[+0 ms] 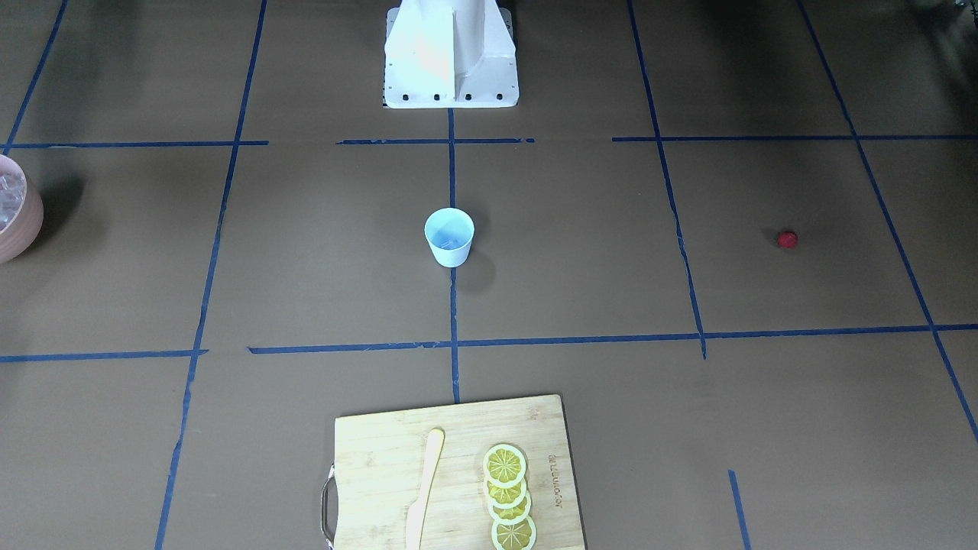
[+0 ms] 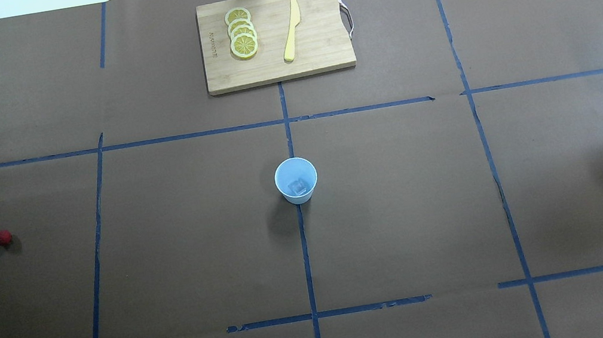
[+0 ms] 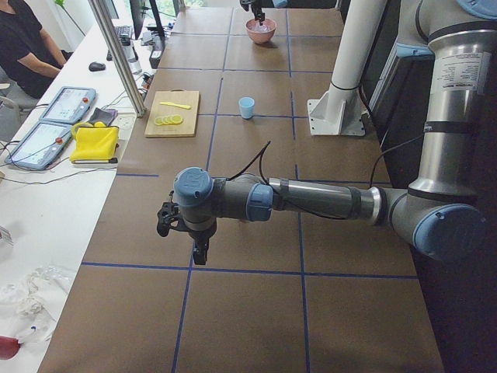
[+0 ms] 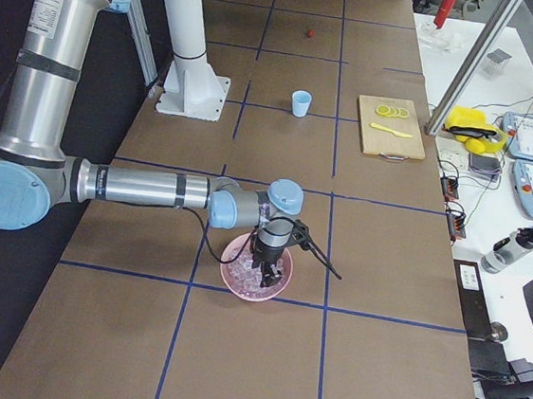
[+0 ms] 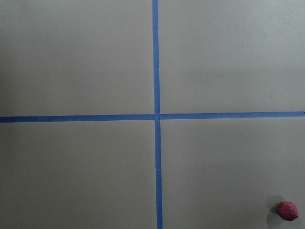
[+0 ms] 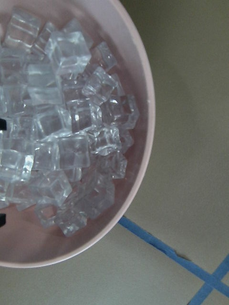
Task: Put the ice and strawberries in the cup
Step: 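Lower the right gripper into the bowl and grasp another ice cube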
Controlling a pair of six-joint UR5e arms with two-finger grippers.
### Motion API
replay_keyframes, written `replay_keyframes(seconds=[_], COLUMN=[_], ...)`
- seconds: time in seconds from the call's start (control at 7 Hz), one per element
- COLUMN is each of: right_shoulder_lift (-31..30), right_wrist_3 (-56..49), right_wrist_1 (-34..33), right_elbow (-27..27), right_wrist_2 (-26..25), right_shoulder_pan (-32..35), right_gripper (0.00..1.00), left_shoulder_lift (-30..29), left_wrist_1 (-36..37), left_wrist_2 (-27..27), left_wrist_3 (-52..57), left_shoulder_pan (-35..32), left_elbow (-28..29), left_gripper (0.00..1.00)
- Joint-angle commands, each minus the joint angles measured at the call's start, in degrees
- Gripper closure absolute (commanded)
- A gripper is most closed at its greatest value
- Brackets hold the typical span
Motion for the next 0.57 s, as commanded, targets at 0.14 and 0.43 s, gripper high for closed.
replay_keyframes(seconds=[0.14,0.43], right_shoulder_lift=[0.31,0.58], right_wrist_3=[0.09,0.00], right_wrist_1=[-0.07,-0.07], right_elbow=[-0.62,-0.88], right_wrist_2=[-0.35,-0.44], right_shoulder_pan=[-0.82,-0.82], right_gripper=[0.35,0.39], left_shoulder_lift=[0.00,0.09], left_wrist_1=[0.00,0.09], left_wrist_2=[0.00,0.00], left_wrist_3=[0.00,0.00], left_shoulder_pan=[0.00,0.00], left_elbow=[-0.41,-0.41], left_gripper=[0.00,0.00])
